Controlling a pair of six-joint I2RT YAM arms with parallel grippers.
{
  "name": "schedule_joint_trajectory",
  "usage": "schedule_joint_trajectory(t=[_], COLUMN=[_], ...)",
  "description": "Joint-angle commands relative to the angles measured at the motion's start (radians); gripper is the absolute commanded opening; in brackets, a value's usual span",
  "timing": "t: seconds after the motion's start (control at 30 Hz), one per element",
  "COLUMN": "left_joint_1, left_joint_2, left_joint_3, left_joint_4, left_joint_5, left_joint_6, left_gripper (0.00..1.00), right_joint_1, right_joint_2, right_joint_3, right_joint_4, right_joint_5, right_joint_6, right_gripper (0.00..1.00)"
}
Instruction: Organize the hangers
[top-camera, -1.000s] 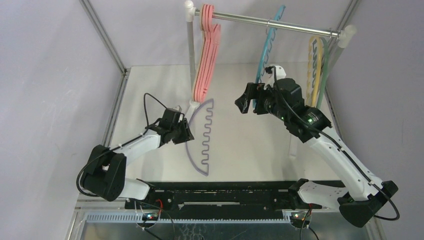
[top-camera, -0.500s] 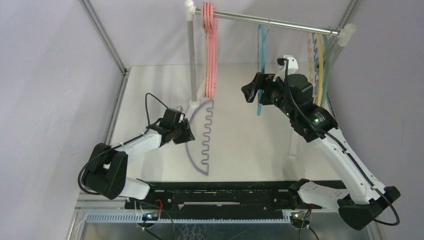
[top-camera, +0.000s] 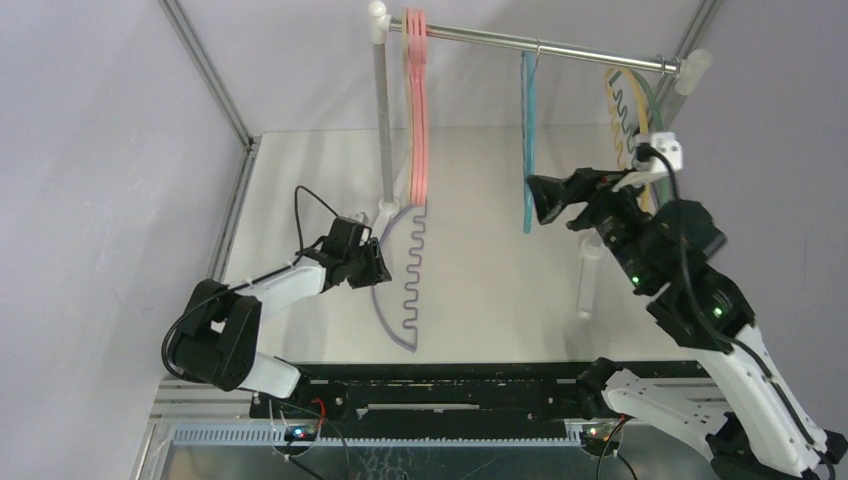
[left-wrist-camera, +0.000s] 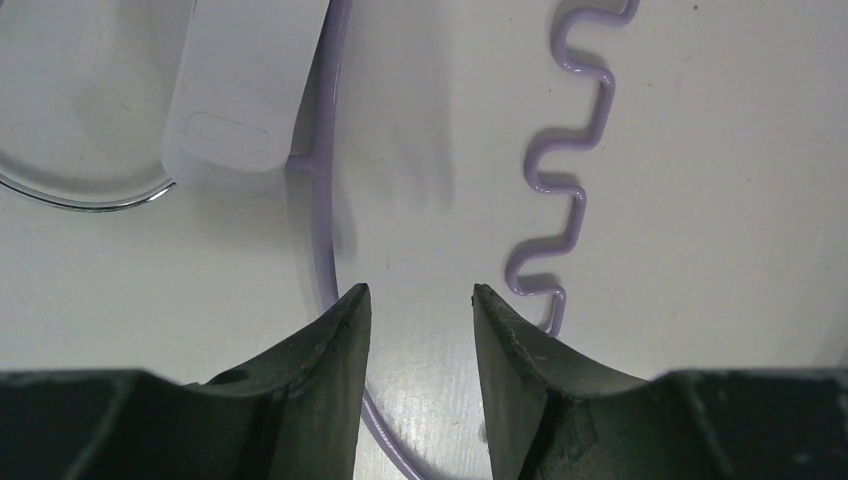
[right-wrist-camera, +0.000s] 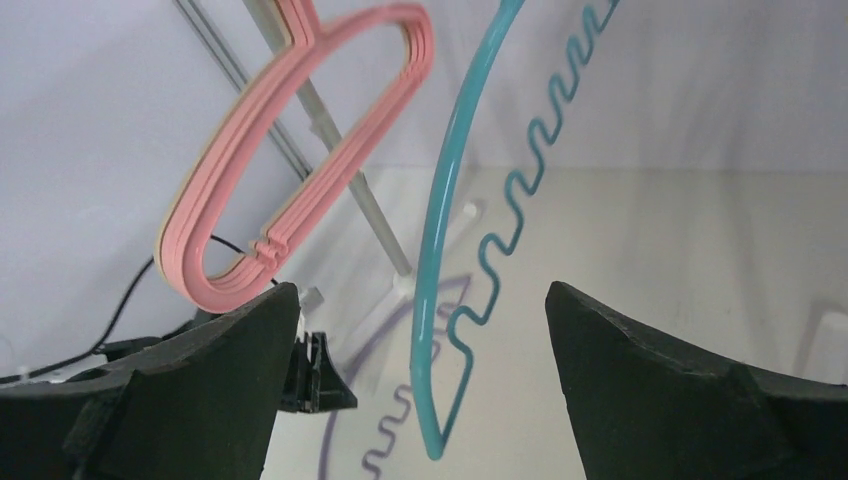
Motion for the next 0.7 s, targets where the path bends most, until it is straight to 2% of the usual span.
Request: schedule_joint_trajectory(t=[0.0,0.2,0.3,0.47,0.57,0.67], left_joint_1=[-0.002,-0.001,-0.001,-0.002,-0.001,0.013], left_joint_2=[0.013,0.011,-0.001,-0.044,-0.099,-0.146], left_joint_3=[0.025,0.046,0.053,0.083,0.104,0.121], left_joint_4=[0.025,-0.001,-0.018,-0.083,-0.139,-0.195], left_joint_5=[0.019,-0.011,-0.026,-0.048,-0.075,-0.096], left_joint_6=[0.030,0.041,0.046,0.060,0.071,0.082], left_gripper=[0.47,0.50,0.50,0.54,0.66,0.72], right_joint_1=[0.031,0.079,0.163,0.328,0.438,0.471], right_joint_2=[-0.052,0.009,0.044,0.164,0.254,0.319], right_joint_3=[0.020,0.106,0.126,0.193,0.232,0.240], right_joint_4=[0.052,-0.049,-0.062,-0.143,-0.194,-0.208], right_joint_5=[0.017,-0.261,-0.327,-0.325,-0.260,-0.275], right_joint_6=[-0.078,-0.099,-0.101,-0.154,-0.193,-0.185], right_gripper=[1.00,1.00,1.00,0.99,0.97,0.97])
